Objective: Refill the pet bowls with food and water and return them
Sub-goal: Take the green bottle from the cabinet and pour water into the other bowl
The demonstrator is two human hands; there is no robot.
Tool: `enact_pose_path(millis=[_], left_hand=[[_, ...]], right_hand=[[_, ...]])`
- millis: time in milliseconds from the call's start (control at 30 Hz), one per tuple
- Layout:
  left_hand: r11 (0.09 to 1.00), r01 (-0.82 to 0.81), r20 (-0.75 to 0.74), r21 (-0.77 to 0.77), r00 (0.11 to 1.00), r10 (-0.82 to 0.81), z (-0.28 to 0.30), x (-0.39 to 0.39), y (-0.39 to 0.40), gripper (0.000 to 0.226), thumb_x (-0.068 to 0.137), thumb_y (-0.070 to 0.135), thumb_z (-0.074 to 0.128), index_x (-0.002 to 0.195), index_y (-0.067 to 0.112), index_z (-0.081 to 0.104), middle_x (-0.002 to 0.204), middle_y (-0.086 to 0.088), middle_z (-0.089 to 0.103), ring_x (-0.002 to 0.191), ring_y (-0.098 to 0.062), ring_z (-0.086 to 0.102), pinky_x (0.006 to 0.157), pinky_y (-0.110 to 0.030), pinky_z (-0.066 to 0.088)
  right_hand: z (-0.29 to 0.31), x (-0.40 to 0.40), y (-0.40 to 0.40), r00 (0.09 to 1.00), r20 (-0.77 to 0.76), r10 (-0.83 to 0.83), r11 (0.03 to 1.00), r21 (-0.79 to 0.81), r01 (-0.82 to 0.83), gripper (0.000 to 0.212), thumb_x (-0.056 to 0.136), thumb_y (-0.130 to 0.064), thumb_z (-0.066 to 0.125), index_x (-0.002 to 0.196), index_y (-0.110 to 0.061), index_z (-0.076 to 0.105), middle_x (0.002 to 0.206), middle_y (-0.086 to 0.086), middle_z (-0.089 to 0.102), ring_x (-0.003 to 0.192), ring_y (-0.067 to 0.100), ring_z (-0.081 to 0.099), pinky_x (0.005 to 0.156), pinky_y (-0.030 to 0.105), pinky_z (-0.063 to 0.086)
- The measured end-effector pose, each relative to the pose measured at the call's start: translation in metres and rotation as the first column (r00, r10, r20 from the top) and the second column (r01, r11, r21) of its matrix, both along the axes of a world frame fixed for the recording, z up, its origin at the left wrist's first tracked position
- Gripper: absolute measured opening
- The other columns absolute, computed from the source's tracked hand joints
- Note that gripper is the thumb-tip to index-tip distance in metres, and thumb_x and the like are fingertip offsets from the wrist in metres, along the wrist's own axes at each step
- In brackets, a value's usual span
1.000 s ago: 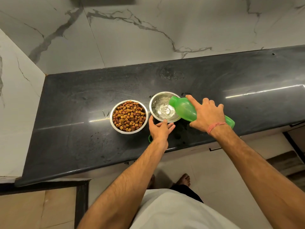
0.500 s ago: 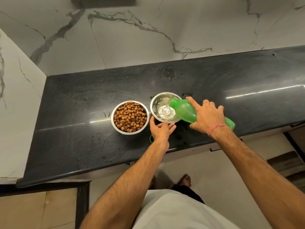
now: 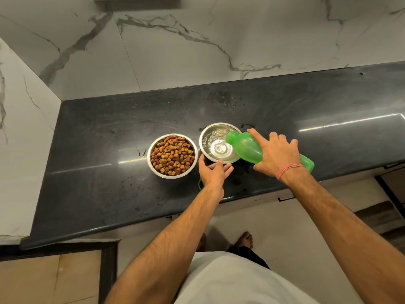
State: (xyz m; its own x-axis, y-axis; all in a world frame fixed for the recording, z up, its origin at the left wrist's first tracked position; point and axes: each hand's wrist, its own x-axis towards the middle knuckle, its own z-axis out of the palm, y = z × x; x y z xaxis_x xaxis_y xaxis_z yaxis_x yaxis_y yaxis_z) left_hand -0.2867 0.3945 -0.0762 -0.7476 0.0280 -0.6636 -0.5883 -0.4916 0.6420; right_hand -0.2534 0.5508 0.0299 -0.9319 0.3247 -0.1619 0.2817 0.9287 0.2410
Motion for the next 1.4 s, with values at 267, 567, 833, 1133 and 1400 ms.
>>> enact_pose_path(millis=[267, 567, 833, 1133, 1400], left_hand=[[1.0, 0.012, 0.0, 0.001, 1.0, -0.012, 0.001, 0.0, -0.002, 0.081, 0.104, -0.007, 0.065, 0.168, 0.033, 0.035, 0.124, -0.019, 0.07, 0.091, -0.027, 0.084, 0.074, -0.034, 0.069], [1.0, 0.011, 0.01, 0.002, 1.0, -0.011, 0.002, 0.0, -0.002, 0.083, 0.104, -0.006, 0.066, 0.169, 0.034, 0.033, 0.122, -0.017, 0.07, 0.093, -0.028, 0.084, 0.074, -0.034, 0.069], [0.999, 0.038, 0.006, 0.004, 0.999, -0.038, 0.003, 0.0, -0.005, 0.083, 0.105, -0.005, 0.065, 0.169, 0.035, 0.032, 0.125, -0.017, 0.07, 0.092, -0.026, 0.084, 0.08, -0.038, 0.07], [0.998, 0.061, 0.0, -0.021, 0.998, -0.061, 0.003, -0.001, -0.008, 0.084, 0.104, -0.005, 0.067, 0.17, 0.032, 0.032, 0.125, -0.018, 0.071, 0.094, -0.026, 0.084, 0.084, -0.041, 0.07], [0.987, 0.15, 0.029, -0.062, 0.989, -0.148, 0.003, 0.009, -0.025, 0.078, 0.096, -0.013, 0.071, 0.163, 0.014, 0.043, 0.119, -0.019, 0.075, 0.098, -0.026, 0.083, 0.085, -0.038, 0.07]], right_hand=[[0.004, 0.004, -0.002, 1.0, 0.008, 0.019, 1.0, -0.004, -0.019, 0.117, 0.076, -0.064, 0.078, 0.163, -0.05, 0.002, 0.129, 0.011, 0.056, 0.12, 0.037, 0.059, 0.098, 0.058, 0.047], [0.009, 0.002, -0.002, 0.999, 0.019, 0.041, 0.999, 0.031, -0.041, 0.12, 0.073, -0.068, 0.08, 0.163, -0.052, 0.003, 0.13, 0.011, 0.057, 0.121, 0.036, 0.058, 0.099, 0.058, 0.047], [0.011, 0.001, -0.004, 0.998, 0.028, 0.06, 0.997, 0.056, -0.062, 0.12, 0.074, -0.069, 0.08, 0.163, -0.051, 0.001, 0.132, 0.011, 0.057, 0.123, 0.036, 0.058, 0.101, 0.059, 0.047], [0.012, 0.003, -0.006, 0.996, 0.005, 0.088, 0.989, 0.116, -0.088, 0.117, 0.075, -0.066, 0.079, 0.163, -0.051, 0.004, 0.128, 0.011, 0.058, 0.117, 0.035, 0.059, 0.098, 0.056, 0.046], [0.008, 0.002, -0.013, 0.992, 0.007, 0.125, 0.971, 0.204, -0.124, 0.116, 0.076, -0.064, 0.079, 0.165, -0.048, 0.007, 0.132, 0.011, 0.056, 0.119, 0.034, 0.056, 0.098, 0.054, 0.043]])
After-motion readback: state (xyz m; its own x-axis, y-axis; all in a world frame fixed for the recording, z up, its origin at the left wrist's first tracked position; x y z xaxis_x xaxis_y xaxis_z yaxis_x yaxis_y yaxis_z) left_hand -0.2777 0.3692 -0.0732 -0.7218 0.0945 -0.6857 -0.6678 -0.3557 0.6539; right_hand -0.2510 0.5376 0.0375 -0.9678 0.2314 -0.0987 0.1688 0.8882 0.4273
